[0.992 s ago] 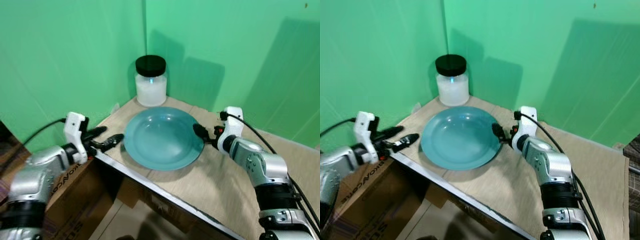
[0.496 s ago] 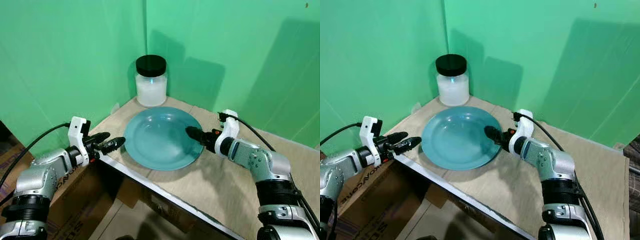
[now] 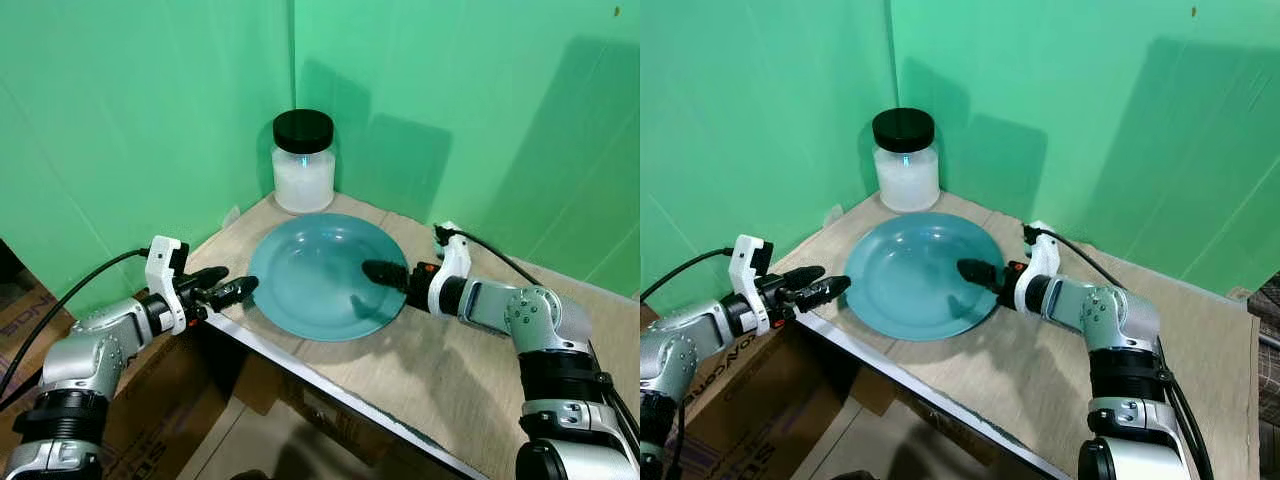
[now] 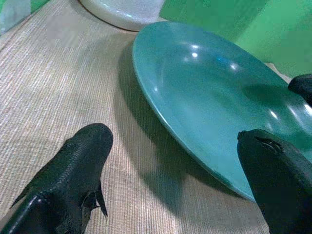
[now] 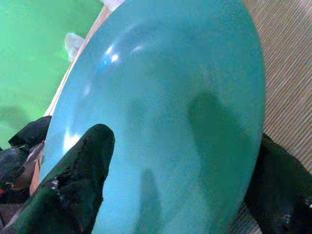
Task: Setting the table
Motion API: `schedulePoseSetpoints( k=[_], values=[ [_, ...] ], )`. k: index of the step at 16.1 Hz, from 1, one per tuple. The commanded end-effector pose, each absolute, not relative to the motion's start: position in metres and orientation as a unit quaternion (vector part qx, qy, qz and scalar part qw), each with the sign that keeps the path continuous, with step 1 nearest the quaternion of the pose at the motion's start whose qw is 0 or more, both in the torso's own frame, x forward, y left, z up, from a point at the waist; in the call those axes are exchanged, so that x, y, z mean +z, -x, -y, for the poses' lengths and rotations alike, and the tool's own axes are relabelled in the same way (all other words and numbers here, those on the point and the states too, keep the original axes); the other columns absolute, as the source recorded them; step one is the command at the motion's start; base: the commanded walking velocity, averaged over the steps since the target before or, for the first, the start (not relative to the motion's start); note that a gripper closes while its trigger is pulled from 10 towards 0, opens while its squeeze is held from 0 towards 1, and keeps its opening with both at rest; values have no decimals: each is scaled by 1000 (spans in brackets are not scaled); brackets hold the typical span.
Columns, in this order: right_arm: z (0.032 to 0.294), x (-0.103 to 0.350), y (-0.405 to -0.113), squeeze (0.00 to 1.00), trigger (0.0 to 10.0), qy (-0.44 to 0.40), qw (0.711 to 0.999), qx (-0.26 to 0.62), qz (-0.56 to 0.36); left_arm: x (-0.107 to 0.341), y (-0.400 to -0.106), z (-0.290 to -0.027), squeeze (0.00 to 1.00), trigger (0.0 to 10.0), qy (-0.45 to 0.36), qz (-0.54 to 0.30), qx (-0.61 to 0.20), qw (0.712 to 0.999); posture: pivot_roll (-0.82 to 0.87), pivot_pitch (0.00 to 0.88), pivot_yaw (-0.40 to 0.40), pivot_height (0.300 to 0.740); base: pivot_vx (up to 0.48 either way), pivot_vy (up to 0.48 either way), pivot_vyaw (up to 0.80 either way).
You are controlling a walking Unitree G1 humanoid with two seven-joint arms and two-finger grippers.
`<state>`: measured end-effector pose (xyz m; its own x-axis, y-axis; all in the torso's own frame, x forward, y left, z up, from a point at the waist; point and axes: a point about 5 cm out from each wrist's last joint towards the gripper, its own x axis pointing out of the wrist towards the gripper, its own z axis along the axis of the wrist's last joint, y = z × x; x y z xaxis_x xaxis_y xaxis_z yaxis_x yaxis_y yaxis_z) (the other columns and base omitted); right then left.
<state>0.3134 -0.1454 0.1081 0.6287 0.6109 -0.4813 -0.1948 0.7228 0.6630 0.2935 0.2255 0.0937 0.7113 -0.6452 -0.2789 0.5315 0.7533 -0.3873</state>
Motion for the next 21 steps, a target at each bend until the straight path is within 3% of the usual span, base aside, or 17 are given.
schedulePoseSetpoints(
  k=[1,10,21],
  values=[
    [144,114,-314,0,0,-294,854,244,-353,98,-298,-222,0,10000,137,-196,-328,914,-73,0,-20,740,0,0,0],
    [132,104,-306,0,0,-337,828,247,-374,97,-299,-215,0,10000,130,-195,-341,910,-69,0,-23,740,0,0,0],
    [135,105,-310,0,0,-331,849,235,-337,101,-301,-214,0,10000,122,-184,-344,913,-70,0,-23,740,0,0,0]
  ],
)
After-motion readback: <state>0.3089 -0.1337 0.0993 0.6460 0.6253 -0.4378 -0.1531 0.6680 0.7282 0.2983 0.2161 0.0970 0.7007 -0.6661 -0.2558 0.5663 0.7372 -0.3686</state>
